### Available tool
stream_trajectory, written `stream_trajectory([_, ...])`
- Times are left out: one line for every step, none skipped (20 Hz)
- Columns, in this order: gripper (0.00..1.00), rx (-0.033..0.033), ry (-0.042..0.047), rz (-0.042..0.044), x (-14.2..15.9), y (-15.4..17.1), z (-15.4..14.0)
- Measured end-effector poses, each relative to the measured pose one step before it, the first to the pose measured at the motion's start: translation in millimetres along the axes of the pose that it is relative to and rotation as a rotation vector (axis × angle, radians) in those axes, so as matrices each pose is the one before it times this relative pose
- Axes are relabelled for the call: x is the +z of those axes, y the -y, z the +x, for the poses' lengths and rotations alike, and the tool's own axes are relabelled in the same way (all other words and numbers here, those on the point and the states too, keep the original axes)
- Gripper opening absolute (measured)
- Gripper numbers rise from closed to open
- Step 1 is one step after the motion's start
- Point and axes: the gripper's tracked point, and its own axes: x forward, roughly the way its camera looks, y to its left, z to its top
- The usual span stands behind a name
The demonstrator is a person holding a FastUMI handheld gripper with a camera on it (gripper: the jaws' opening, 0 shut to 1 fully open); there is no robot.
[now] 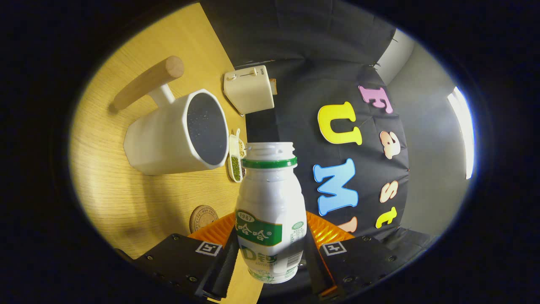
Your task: Take the bottle from table, then pour the juice into the cup, finally place the bottle on the coaster
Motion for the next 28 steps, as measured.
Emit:
stream_trajectory([0.71, 0.00631, -0.00170, -0.00772, -0.05, -1.38, 0.21])
stream_trajectory([0.71, 0.00713, -0.00293, -0.00584, -0.67, -2.02, 2.39])
stream_trajectory([0.71, 0.00547, -0.00547, -0.00578, -1.72, -1.76, 0.96])
stream_trajectory([0.71, 0.00300, -0.00254, -0.00482, 0.16, 0.64, -0.61])
stream_trajectory([0.72, 0.00034, -0.00220, -0.00532, 0.31, 0.72, 0.10])
stream_trajectory([0.71, 0.00041, -0.00114, -0.00837, -0.06, 0.75, -0.22])
stream_trajectory([0.71, -0.00212, -0.00041, -0.01163, 0.38, 0.59, 0.38])
stream_trajectory([0.71, -0.00410, -0.00006, -0.01720, -0.09, 0.94, 0.02])
stream_trajectory([0.72, -0.00499, -0.00171, -0.01758, -0.27, 0.86, 0.26])
stream_trajectory([0.72, -0.00405, 0.00067, -0.01335, 0.02, 0.68, 0.03])
stream_trajectory([0.72, -0.00120, -0.00088, -0.00885, 0.10, 0.46, 0.68])
stream_trajectory([0.72, -0.00111, 0.00080, -0.00184, -1.32, 0.54, -0.31])
stream_trajectory([0.71, -0.00137, 0.00003, 0.00003, -0.03, -0.51, 1.50])
stream_trajectory([0.71, -0.00017, 0.00006, -0.00544, 0.03, -0.24, 0.52])
stream_trajectory([0.71, -0.00278, -0.00073, -0.00974, 0.38, 0.69, 0.35])
stream_trajectory([0.71, -0.00268, 0.00026, -0.01090, -0.14, 0.72, 0.27])
stream_trajectory([0.71, -0.00468, 0.00109, -0.00976, 0.42, 0.69, 0.13])
stream_trajectory([0.72, -0.00472, -0.00083, -0.00731, -0.11, 1.28, 0.06])
stream_trajectory([0.71, -0.00634, 0.00058, -0.00224, -0.45, 1.30, 1.53])
stream_trajectory([0.72, -0.00301, 0.00111, -0.00183, 0.36, 1.56, 0.88])
stream_trajectory([0.72, -0.00207, 0.00035, -0.00515, 1.35, 3.45, 2.85])
stream_trajectory([0.71, -0.00273, 0.00074, -0.00725, 0.85, 1.53, 1.57])
stream_trajectory([0.72, -0.00015, 0.00123, -0.01091, -0.03, -0.16, -0.34])
stream_trajectory([0.71, -0.00353, 0.00007, -0.01156, -0.36, 0.30, -0.24])
stream_trajectory([0.71, -0.00313, 0.00015, -0.01194, 0.42, 1.43, -0.66])
stream_trajectory([0.71, -0.00187, 0.00027, -0.01024, -0.06, 0.43, -0.35])
stream_trajectory([0.71, 0.00006, -0.00040, -0.00878, -0.05, 0.47, 0.44])
stream_trajectory([0.71, -0.00003, -0.00020, -0.00534, -1.31, 0.22, -0.73])
